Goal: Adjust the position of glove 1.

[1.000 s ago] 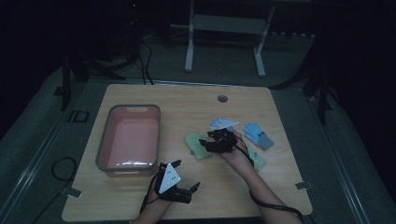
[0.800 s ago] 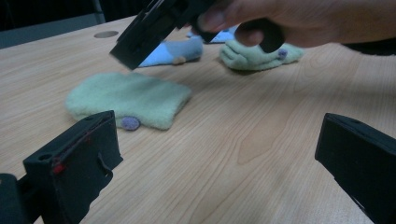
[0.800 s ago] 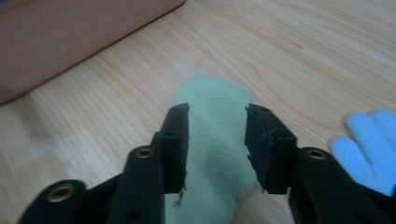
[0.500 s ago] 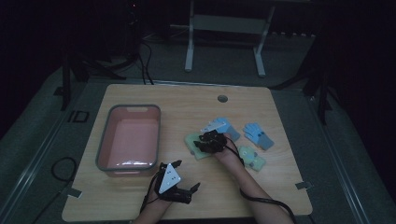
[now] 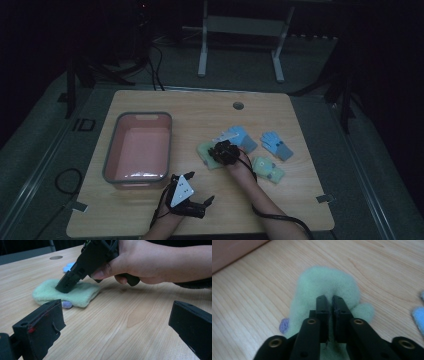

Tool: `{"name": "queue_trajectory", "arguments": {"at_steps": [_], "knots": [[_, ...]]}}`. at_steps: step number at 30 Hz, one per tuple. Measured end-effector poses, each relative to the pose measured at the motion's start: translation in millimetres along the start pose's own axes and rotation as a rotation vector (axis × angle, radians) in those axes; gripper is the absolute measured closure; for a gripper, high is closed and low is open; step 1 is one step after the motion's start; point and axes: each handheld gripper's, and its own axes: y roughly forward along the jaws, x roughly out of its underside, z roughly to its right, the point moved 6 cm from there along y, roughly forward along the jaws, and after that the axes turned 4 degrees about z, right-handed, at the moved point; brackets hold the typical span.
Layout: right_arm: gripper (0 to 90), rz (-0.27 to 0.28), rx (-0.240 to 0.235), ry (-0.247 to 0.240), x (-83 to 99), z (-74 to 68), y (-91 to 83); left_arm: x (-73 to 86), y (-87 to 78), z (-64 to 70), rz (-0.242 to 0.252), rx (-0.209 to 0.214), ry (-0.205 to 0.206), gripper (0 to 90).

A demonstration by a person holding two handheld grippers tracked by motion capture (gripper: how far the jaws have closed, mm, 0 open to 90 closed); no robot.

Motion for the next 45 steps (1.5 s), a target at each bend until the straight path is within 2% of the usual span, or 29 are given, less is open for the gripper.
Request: {"name": "queue_trajectory", "arguments": {"at_steps": [2,6,13,15,19,25,26,28,31,39,44,45], "knots": [[86.9,0.001,0.002,0.012,-0.8,-0.3,-0.9,0.0,0.0,-0.1,-0.001,0.000,-0.001,0.2],[87.9,0.038,0.021,0.070,-9.0,0.8,-14.9,-0.1,-0.2,-0.3,0.003,-0.002,-0.001,0.2],[88.0,0.088,0.103,0.097,-17.8,-1.8,-60.2,0.1,0.2,-0.1,-0.004,-0.002,0.000,0.2],[88.0,0.100,0.109,0.116,-17.4,-4.0,-74.6,0.1,0.4,-0.3,-0.006,-0.001,-0.002,0.2],[88.0,0.110,0.159,0.131,-9.8,-8.7,-101.8,-0.1,0.5,-0.4,-0.003,-0.005,-0.004,0.2],[87.9,0.111,0.207,0.205,16.7,-12.1,-127.3,-0.1,0.4,-0.2,-0.001,-0.010,-0.002,0.2],[87.9,0.108,0.214,0.205,20.1,-12.3,-128.9,-0.1,0.4,-0.3,-0.001,-0.011,0.000,0.2],[88.0,0.108,0.214,0.239,29.2,-12.7,-132.3,-0.1,0.5,-0.3,-0.003,-0.009,-0.001,0.2],[88.0,0.091,0.220,0.246,41.6,-16.0,-130.3,0.0,0.7,-0.1,-0.005,-0.008,0.002,0.2],[87.9,0.048,0.237,0.257,58.8,-13.0,-100.6,0.0,0.7,0.1,-0.005,-0.006,0.004,0.2],[87.5,0.015,0.253,0.244,67.8,-10.2,-83.4,0.0,0.6,0.2,-0.004,-0.003,0.004,0.2],[87.2,0.024,0.254,0.248,69.6,-9.8,-81.9,0.0,0.7,0.3,-0.004,-0.003,0.004,0.2]]}}
